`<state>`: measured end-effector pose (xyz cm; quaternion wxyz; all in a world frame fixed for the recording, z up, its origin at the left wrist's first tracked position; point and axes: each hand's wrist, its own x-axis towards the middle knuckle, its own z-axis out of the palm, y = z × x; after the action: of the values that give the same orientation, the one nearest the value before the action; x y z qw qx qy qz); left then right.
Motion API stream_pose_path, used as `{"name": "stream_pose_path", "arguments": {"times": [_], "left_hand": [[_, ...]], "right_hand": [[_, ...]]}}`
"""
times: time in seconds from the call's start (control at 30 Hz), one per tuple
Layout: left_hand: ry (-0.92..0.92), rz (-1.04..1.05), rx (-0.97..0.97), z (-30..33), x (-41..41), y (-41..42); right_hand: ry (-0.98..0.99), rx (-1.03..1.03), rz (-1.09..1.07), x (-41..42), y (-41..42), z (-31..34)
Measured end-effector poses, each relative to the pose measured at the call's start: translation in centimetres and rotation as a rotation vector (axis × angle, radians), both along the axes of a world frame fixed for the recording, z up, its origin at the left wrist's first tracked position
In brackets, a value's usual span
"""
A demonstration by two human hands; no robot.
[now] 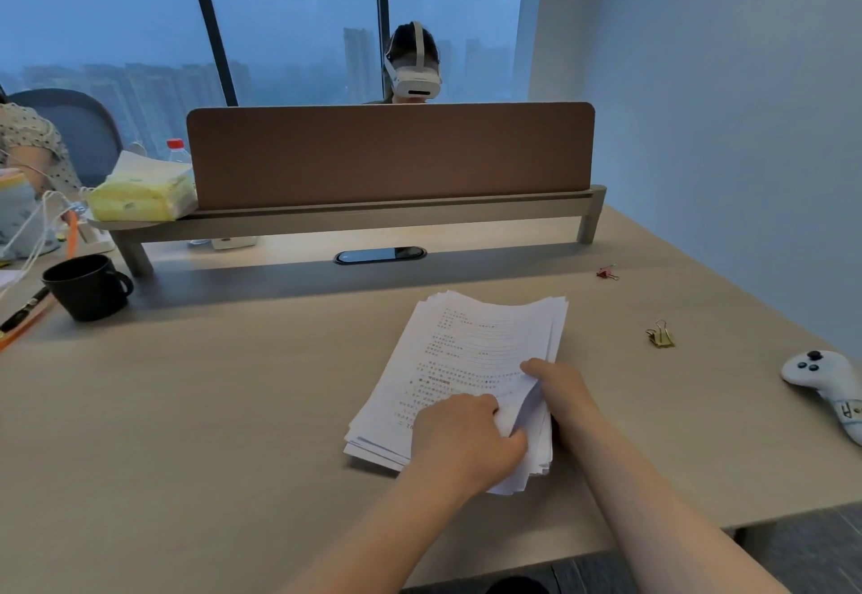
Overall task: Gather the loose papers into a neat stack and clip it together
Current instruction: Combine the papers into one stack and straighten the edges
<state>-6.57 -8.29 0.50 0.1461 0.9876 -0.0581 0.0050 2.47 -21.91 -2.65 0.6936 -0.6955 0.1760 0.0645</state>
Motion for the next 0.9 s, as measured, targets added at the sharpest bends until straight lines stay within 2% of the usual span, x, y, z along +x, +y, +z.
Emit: {"name": "stream_pose_path", "arguments": {"times": [0.17, 0.27, 0.43, 0.5, 0.6, 0.67, 0.73, 0.8, 0.9], "left_hand": [[0.081, 0.028, -0.027, 0.1, -0.2, 0.1], [0.102, 0.082, -0.086, -0.1, 0.3, 0.6], [-0.107, 0.251, -0.271, -1.8, 2.3, 4.7], [-0.142, 0.384, -0.428, -1.7, 3.3, 6.9], [-0.022, 0.506, -0.763, -1.0, 4.6, 9.8], [0.081, 0.513, -1.056, -0.4, 5.0, 11.4], [0.169, 0.415, -1.317, 0.2, 4.7, 12.8], [0.147, 0.324, -1.399, 0.9, 4.5, 13.4], [-0.060, 0.309, -1.462, 2.6, 4.1, 13.1]], "right_hand": [[0.090, -0.104, 0.067, 0.4, -0.4, -0.1], [0.068, -0.107, 0.093, 0.1, -0.5, -0.1], [-0.069, -0.029, 0.097, -1.3, -0.3, 0.0], [-0.112, 0.021, 0.099, -1.6, -0.4, 0.2], [-0.167, 0.138, 0.111, -2.0, -0.4, 0.6], [-0.215, 0.201, 0.133, -2.2, 0.0, 1.1], [-0.286, 0.221, 0.174, -2.5, 0.6, 2.1], [-0.365, 0.189, 0.217, -2.6, 1.2, 3.1], [-0.485, 0.112, 0.228, -2.8, 2.6, 5.0]]}}
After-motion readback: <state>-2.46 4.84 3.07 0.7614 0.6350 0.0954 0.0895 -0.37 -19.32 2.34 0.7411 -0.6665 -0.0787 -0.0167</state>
